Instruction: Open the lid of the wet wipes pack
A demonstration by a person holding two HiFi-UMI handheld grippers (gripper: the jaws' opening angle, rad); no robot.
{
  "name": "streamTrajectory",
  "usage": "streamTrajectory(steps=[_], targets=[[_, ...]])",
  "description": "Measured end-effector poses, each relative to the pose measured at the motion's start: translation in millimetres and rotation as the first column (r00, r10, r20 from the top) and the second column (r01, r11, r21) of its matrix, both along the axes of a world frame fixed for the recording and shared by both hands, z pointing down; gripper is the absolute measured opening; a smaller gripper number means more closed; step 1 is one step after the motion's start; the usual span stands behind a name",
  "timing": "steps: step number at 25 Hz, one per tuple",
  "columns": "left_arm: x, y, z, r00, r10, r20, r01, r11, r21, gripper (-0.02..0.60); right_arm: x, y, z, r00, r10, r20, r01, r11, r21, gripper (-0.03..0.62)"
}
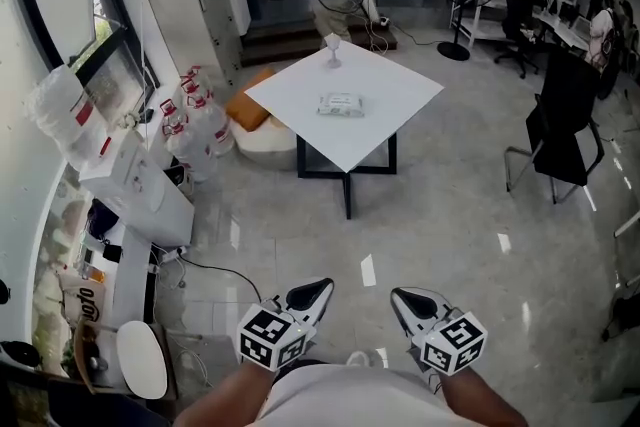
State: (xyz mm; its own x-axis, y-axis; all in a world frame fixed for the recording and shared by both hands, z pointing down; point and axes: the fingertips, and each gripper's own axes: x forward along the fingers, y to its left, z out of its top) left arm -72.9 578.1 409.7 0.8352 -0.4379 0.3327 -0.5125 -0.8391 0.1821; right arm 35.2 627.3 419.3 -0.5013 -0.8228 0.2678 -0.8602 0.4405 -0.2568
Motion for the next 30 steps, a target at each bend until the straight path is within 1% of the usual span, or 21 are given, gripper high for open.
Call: streamTrajectory(steps=[4,9,14,18,24,30], targets=[[-2,1,8,1.000,-0.022,-0.004,0.022,0.999,-0.043,0.000,2,0,5,1.000,-0.006,-0.024,0.006,1.000,-0.009,0.006],[-1,3,7,1.000,-0.022,0.011,0.023,0.999,-0.038,0.000,6,-2,7,1.000,-0.001,-0.005,0.001,1.000,-0.021,0.006],[-3,-2,11,0.999,-0.037,0.029,0.039,0.998,-0.058,0.000,10,-10,12,0.999,0.014,0.032,-0.012,0.999,-0.047,0.006],[-6,-12,22,0.999,-0.037,0.039,0.040,0.997,-0.067,0.000,8,-22,22,0.999,0.015,0.038,-0.012,0.998,-0.065,0.006],[3,-44,33,0.999,-0.022,0.027,0.024,0.996,-0.082,0.000,7,-50,33,1.000,0.009,0.025,-0.007,0.996,-0.091,0.006],[7,-103,31,1.000,-0.012,0.018,0.013,0.997,-0.073,0.000,8,-106,32,1.000,-0.004,-0.019,0.002,0.995,-0.103,0.006]])
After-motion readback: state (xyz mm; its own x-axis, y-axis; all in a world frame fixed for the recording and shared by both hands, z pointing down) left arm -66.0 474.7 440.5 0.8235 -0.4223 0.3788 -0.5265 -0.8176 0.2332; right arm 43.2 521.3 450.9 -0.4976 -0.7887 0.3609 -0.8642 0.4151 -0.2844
